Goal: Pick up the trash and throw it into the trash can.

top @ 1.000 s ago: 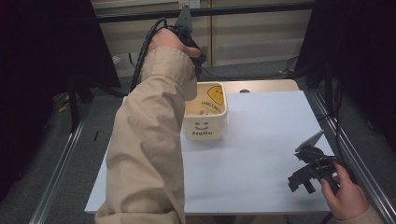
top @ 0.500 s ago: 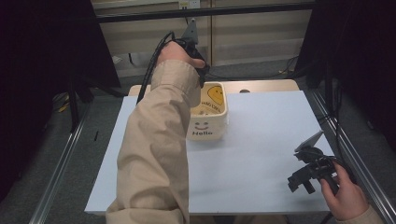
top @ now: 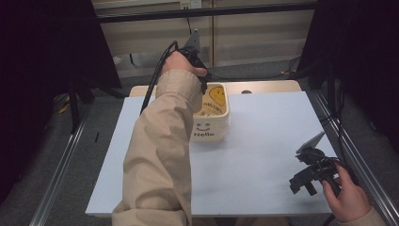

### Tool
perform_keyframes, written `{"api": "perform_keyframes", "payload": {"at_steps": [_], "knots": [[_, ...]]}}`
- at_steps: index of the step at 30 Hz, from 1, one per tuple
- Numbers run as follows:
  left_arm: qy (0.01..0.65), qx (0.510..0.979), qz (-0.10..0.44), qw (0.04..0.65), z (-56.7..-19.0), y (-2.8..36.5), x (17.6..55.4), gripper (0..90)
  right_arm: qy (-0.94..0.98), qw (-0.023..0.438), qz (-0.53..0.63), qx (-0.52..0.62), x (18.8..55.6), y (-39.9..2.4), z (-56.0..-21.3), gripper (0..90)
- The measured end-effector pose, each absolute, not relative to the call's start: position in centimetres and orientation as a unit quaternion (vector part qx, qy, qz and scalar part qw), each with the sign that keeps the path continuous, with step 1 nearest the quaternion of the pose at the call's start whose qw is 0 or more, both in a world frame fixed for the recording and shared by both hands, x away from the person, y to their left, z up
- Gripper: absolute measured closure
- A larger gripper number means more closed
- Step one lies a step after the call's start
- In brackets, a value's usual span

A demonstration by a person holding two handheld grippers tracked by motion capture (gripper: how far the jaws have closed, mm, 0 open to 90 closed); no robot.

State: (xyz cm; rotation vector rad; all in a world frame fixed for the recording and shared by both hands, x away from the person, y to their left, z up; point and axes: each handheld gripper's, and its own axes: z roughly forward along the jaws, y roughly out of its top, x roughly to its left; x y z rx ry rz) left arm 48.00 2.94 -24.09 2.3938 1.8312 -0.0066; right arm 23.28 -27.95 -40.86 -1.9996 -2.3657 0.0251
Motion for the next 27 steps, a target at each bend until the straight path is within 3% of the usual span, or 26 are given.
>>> {"api": "perform_keyframes", "payload": {"at_steps": [19, 27], "knots": [[0.600, 0.797, 0.008, 0.073, -23.5, 3.6, 47.8, 14.0, -0.768, 0.023, 0.006, -0.640, 23.3, -27.8, -40.8, 4.7], [0.603, 0.794, 0.025, 0.078, -20.7, 4.7, 47.3, 13.2, -0.767, 0.024, 0.006, -0.641, 23.3, -27.8, -40.8, 4.8]]}}
